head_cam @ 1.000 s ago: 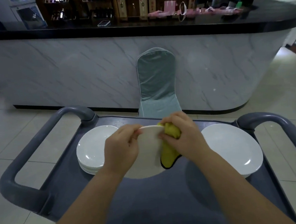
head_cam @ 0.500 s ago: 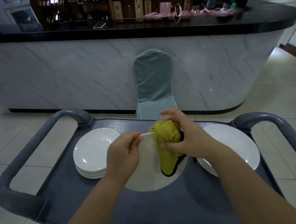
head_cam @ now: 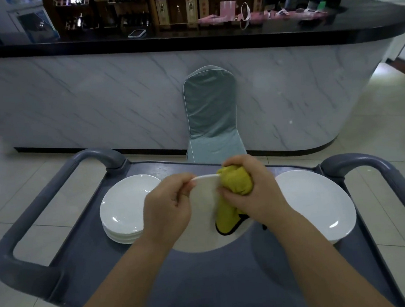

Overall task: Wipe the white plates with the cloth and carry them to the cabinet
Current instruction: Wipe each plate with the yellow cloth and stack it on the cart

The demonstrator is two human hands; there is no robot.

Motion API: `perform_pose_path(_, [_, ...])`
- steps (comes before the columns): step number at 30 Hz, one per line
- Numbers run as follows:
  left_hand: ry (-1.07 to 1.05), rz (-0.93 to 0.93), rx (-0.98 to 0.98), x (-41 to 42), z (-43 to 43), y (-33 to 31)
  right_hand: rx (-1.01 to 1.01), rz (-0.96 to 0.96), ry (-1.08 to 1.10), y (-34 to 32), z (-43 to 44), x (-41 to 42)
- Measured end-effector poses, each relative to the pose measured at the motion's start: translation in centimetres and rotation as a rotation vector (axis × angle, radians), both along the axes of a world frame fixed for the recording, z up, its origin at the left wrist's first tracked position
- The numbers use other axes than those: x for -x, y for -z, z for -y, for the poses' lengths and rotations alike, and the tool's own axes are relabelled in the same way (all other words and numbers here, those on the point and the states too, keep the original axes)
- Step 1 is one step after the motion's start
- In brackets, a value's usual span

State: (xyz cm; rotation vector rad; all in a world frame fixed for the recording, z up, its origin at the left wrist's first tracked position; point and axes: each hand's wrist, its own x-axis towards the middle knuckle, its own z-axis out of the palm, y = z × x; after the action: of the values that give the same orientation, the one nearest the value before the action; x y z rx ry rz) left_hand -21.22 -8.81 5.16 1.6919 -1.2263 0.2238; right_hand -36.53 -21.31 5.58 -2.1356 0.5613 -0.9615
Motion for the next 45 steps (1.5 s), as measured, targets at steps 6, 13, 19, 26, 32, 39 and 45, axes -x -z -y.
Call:
perform_pose_path(6, [-0.093,-0.098,0.083,-0.6,0.1,0.2,-0.242,0.09,0.008,0.7,0.8,0.6])
perform_pose_path(13, [-0.319,-0.763,0.158,0.2,0.7,3.7,-0.776,0.135,0.018,3.2,2.8,1.9])
perform_pose_path(19, [-0.367,-0.885,0.035,2.1,1.3,8.3,-0.713,0.043,0.287,6.2,2.6,1.0])
perform_pose_path(26, [0.122,0.233,-0.282,0.3,2.7,3.8,-0.086,-0.071,0.077,3.8,0.3,1.0])
perform_pose_path(32, [0.157,0.418,-0.087,0.4,4.7,-1.5,0.017,-0.027,0.011,-0.7,1.9,0.5])
perform_pose_path(39, [-0.184,-0.462,0.166,-0.6,3.8,-0.3,-0.354,0.154,0.061,-0.6,3.4,1.3])
perform_pose_path(45, [-0.254,-0.544,-0.075,0.4,2.9,7.9,-0.535,0.054,0.222,8.3,0.0,0.2])
